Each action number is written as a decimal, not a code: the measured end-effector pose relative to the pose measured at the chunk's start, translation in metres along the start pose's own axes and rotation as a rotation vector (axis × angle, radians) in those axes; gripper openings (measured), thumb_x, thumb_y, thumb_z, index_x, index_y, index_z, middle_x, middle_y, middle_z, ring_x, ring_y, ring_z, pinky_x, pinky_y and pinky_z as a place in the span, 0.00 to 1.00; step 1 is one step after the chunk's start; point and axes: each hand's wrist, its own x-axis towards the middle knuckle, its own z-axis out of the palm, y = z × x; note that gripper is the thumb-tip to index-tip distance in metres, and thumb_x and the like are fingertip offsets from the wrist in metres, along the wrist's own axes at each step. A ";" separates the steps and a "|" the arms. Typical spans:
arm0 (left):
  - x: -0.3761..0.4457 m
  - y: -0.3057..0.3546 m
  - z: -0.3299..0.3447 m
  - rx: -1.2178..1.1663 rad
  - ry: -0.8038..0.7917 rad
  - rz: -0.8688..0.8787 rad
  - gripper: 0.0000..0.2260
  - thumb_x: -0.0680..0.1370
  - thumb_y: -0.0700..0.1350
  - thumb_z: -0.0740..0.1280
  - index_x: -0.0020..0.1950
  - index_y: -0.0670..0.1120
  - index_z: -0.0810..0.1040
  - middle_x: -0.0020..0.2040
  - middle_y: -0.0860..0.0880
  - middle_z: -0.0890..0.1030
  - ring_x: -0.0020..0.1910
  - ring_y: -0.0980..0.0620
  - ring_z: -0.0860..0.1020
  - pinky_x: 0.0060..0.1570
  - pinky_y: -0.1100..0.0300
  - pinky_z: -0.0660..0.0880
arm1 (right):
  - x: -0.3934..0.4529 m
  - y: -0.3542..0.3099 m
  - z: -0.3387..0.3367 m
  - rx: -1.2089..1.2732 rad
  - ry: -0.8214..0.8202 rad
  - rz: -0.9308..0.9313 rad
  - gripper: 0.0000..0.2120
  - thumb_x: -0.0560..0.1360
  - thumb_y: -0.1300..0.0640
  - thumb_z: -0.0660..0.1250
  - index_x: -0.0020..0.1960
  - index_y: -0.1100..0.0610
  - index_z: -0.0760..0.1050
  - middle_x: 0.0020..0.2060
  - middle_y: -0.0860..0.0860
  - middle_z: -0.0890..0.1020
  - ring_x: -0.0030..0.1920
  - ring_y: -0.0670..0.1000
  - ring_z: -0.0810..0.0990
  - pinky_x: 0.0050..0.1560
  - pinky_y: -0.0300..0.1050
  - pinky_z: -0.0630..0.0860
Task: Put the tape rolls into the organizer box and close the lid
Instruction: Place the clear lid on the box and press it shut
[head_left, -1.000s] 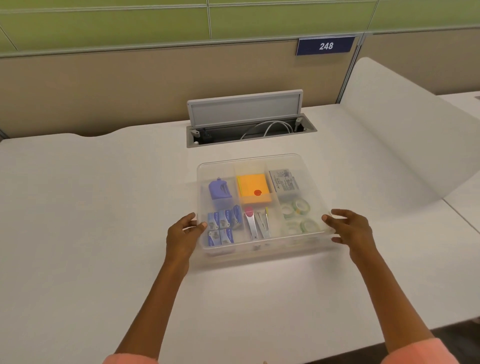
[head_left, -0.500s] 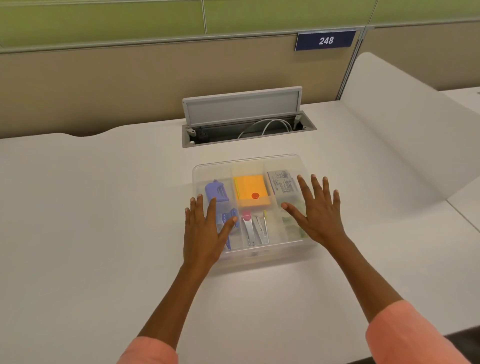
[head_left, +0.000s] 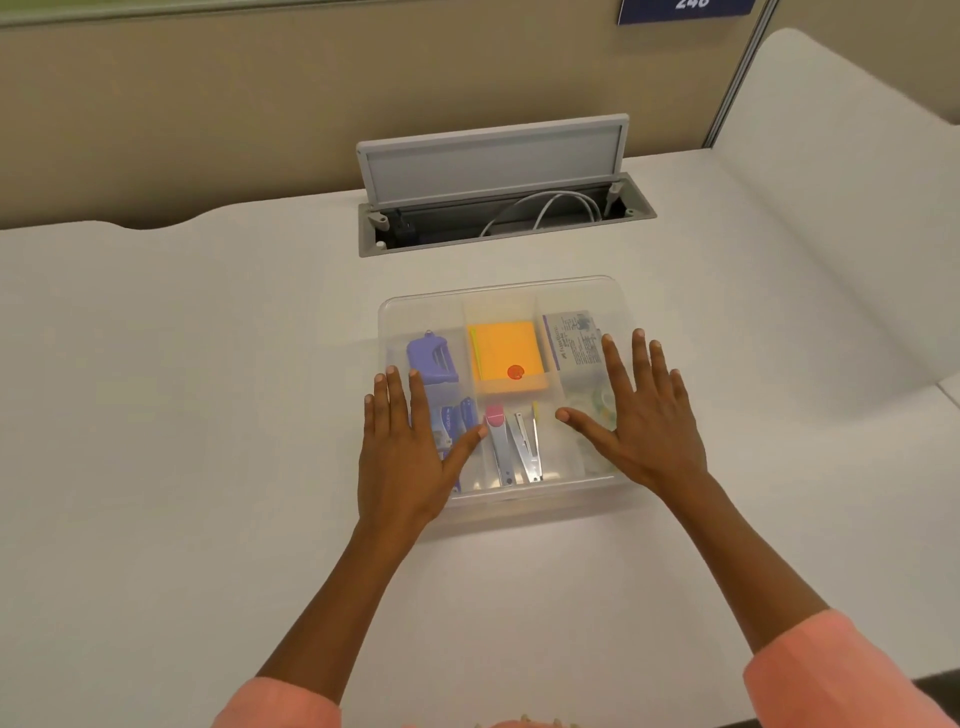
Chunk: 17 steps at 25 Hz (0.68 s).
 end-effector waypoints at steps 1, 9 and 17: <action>0.001 0.001 -0.001 0.016 -0.009 0.002 0.46 0.63 0.76 0.33 0.73 0.49 0.37 0.77 0.43 0.44 0.76 0.45 0.43 0.72 0.53 0.41 | 0.000 0.000 -0.001 0.004 -0.002 -0.003 0.48 0.62 0.21 0.37 0.74 0.46 0.33 0.77 0.56 0.41 0.77 0.58 0.42 0.75 0.60 0.49; 0.046 0.008 -0.020 0.005 0.046 -0.045 0.50 0.61 0.77 0.31 0.72 0.48 0.57 0.73 0.39 0.62 0.72 0.39 0.59 0.72 0.43 0.54 | 0.043 0.002 -0.011 0.092 -0.020 -0.077 0.50 0.60 0.21 0.33 0.75 0.47 0.39 0.77 0.56 0.43 0.77 0.59 0.41 0.75 0.58 0.43; 0.110 -0.008 -0.012 -0.030 -0.086 0.016 0.57 0.53 0.79 0.28 0.74 0.49 0.47 0.77 0.45 0.46 0.76 0.45 0.44 0.73 0.47 0.40 | 0.116 -0.001 -0.014 0.106 -0.078 -0.169 0.38 0.73 0.35 0.55 0.76 0.51 0.46 0.77 0.54 0.46 0.77 0.55 0.43 0.76 0.55 0.46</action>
